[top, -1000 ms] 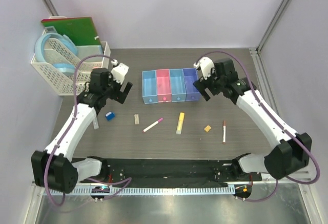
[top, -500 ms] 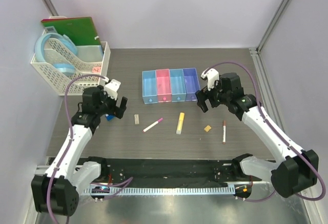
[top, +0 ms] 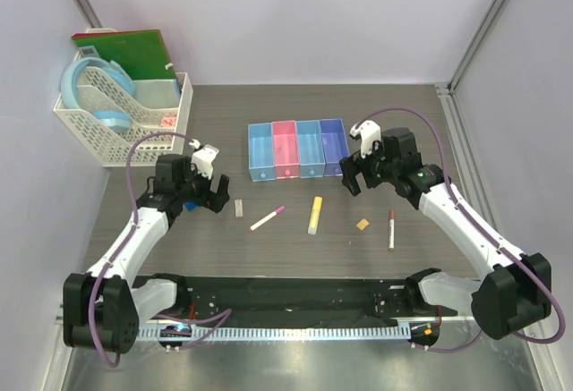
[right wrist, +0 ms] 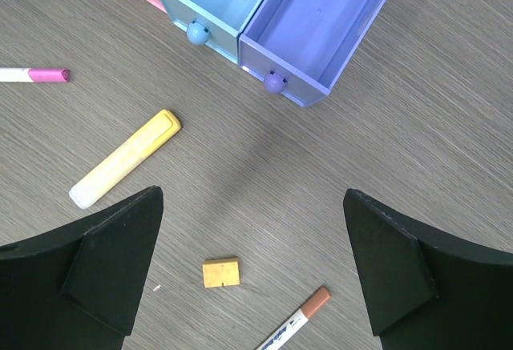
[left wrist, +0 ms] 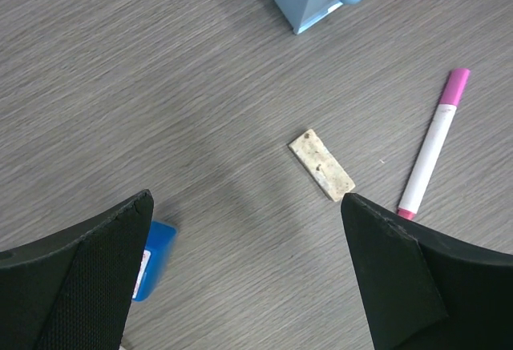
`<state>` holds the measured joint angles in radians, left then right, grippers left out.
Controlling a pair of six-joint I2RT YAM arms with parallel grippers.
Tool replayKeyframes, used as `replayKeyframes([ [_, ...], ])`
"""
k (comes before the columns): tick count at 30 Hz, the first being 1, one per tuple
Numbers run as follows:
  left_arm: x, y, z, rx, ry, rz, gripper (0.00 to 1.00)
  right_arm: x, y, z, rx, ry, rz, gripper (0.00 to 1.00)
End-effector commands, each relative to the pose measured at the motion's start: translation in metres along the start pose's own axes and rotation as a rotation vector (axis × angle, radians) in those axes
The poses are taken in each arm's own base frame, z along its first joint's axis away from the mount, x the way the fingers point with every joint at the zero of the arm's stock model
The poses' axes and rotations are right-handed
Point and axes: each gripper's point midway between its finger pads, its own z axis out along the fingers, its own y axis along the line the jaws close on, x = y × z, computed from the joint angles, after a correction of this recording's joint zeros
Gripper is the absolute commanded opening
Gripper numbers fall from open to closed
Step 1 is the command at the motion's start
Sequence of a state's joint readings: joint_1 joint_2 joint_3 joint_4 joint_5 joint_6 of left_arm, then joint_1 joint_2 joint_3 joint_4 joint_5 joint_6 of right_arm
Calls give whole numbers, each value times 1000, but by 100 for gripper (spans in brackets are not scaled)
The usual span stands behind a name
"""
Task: Sort the stationery into containers
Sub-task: Pick up the stationery from the center of the board.
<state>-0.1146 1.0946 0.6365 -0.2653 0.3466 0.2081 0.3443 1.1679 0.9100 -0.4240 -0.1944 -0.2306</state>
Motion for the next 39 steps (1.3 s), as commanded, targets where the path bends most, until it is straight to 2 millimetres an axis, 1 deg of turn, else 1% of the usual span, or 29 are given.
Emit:
replayKeyframes([
  [1,-21,-12,-3,54,-106,12,100,-14,-7,0,37,-54,15,100],
  [3,-17,-14,-1,59,-94,8,100,-12,-8,1,39,-49,16,100],
  [9,4,-19,15,50,-2,26,100,-11,-11,0,59,-46,5,100],
  [10,8,-23,21,60,18,29,100,-11,-12,0,58,-45,5,100],
  [13,12,-27,30,55,42,40,100,-9,-11,-1,54,-44,-3,100],
  [15,22,-28,41,43,85,53,100,-10,-11,-1,55,-46,-5,100],
  [16,22,-27,44,38,91,53,100,-9,-11,0,52,-43,-5,100],
  [17,28,-27,52,42,118,50,100,-9,-11,0,51,-42,-7,100],
  [19,29,-28,59,38,138,52,100,-7,-12,1,54,-38,-12,100],
  [22,37,-27,71,37,188,57,100,-2,-11,0,47,-19,-29,100],
  [26,42,-29,77,32,212,71,100,15,-9,-1,26,47,-83,100],
  [30,46,-33,79,35,222,83,98,39,-6,1,-10,113,-166,100],
  [31,47,-33,79,35,225,83,96,43,-6,1,-17,129,-193,100],
  [32,48,-35,79,43,228,86,89,47,-5,-1,-27,151,-201,100],
  [34,51,-37,78,52,242,91,82,60,-4,-2,-55,202,-239,100],
  [35,52,-38,78,57,248,96,74,63,-1,-3,-72,216,-260,99],
  [37,55,-40,76,71,261,100,66,73,2,-6,-104,250,-286,100],
  [38,54,-41,76,75,260,103,57,76,2,-7,-111,262,-311,100],
  [39,53,-42,75,82,259,106,52,79,2,-7,-113,271,-320,100],
])
